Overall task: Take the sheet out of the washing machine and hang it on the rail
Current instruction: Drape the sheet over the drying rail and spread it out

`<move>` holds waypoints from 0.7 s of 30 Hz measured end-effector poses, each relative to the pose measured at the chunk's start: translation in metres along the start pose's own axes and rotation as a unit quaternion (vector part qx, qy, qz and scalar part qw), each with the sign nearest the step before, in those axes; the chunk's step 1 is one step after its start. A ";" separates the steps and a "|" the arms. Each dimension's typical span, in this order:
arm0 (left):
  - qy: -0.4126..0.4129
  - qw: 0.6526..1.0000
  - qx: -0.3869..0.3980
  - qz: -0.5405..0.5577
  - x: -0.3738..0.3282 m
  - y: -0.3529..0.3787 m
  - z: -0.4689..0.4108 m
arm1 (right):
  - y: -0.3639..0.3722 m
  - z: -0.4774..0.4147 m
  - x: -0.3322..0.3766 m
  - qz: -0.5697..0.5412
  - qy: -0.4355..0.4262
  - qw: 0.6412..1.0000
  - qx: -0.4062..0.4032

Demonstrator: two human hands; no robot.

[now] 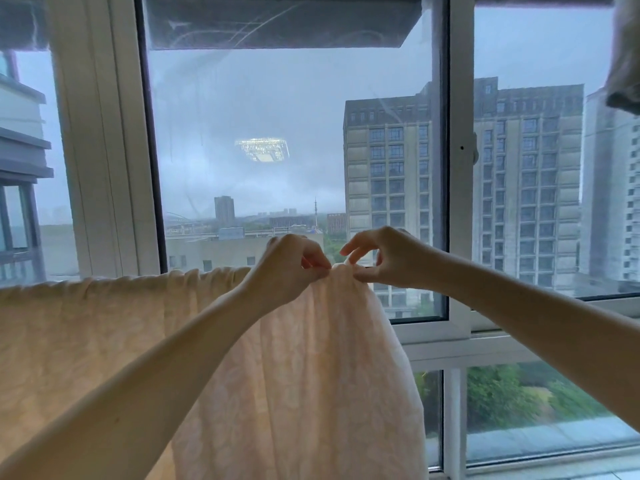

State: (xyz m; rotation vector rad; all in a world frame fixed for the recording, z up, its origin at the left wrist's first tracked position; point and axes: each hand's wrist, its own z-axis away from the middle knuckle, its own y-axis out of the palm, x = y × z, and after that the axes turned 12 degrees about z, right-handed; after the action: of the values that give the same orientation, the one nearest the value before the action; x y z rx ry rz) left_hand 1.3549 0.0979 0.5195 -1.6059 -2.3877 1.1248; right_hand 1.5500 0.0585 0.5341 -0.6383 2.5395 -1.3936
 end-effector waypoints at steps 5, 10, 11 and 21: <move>0.000 1.000 0.013 0.001 -0.001 -0.004 0.002 | 0.006 -0.006 0.001 0.011 -0.002 1.000 -0.018; -0.005 1.000 0.002 -0.010 -0.001 -0.002 0.006 | 0.014 -0.008 0.005 0.025 0.020 0.999 -0.022; -0.002 1.000 0.000 -0.013 -0.001 -0.002 0.007 | 0.014 -0.008 0.006 0.030 0.022 0.999 -0.018; -0.005 1.000 -0.017 -0.024 0.002 -0.010 0.013 | 0.017 0.007 -0.004 0.002 0.035 0.999 0.009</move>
State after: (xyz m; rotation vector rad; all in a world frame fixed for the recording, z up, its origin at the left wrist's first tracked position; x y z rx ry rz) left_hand 1.3410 0.0906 0.5151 -1.5478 -2.4504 1.0924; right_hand 1.5507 0.0630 0.5158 -0.5910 2.5763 -1.4604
